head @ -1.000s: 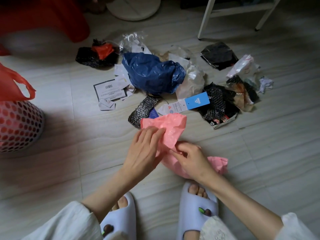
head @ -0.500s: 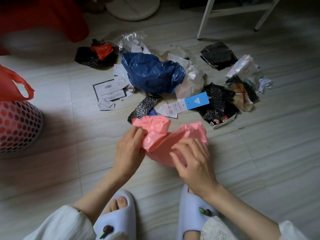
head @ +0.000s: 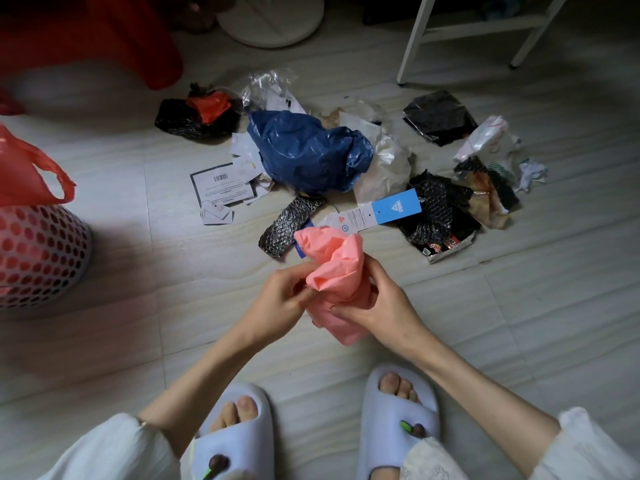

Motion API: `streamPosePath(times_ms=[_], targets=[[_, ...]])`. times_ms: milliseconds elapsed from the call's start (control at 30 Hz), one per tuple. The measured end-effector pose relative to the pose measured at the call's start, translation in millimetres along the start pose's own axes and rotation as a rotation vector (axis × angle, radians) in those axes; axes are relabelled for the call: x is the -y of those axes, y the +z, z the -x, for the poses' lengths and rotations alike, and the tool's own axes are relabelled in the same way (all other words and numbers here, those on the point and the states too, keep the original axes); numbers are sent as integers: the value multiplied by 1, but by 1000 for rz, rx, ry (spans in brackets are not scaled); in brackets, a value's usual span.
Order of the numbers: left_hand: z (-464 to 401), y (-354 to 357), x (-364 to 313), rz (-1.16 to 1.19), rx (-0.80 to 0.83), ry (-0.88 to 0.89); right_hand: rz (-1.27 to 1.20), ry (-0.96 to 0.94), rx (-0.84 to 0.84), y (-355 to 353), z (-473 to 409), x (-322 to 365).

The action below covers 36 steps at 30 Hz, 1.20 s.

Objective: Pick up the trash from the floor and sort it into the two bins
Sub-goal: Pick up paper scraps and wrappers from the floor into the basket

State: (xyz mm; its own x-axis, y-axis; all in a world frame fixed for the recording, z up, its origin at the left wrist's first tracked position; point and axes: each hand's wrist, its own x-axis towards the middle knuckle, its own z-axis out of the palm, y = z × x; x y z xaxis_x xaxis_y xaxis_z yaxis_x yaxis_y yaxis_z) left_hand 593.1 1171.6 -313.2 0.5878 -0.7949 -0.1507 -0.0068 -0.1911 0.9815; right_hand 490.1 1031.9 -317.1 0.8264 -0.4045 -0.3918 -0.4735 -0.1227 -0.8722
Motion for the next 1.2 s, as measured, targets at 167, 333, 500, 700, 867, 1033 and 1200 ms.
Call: streamPosePath(times_ms=[167, 333, 500, 700, 867, 1033, 1200], targets=[[2, 7, -3, -111, -202, -67, 77, 39, -13, 8, 2, 4], [-3, -12, 4, -721, -186, 43, 104, -5, -27, 1, 6, 6], [-14, -23, -7, -463, 178, -57, 41, -106, -29, -4, 4, 20], [-21, -29, -43, -419, 50, -67, 54, -201, -173, -18, -7, 54], [4, -44, -76, -580, -224, 18, 87, -240, -43, -11, -2, 104], [51, -115, -114, -502, -630, -11, 216, -320, 84, 10, 8, 172], [99, -207, -141, -592, -976, 17, 574, -518, 219, 66, 13, 232]])
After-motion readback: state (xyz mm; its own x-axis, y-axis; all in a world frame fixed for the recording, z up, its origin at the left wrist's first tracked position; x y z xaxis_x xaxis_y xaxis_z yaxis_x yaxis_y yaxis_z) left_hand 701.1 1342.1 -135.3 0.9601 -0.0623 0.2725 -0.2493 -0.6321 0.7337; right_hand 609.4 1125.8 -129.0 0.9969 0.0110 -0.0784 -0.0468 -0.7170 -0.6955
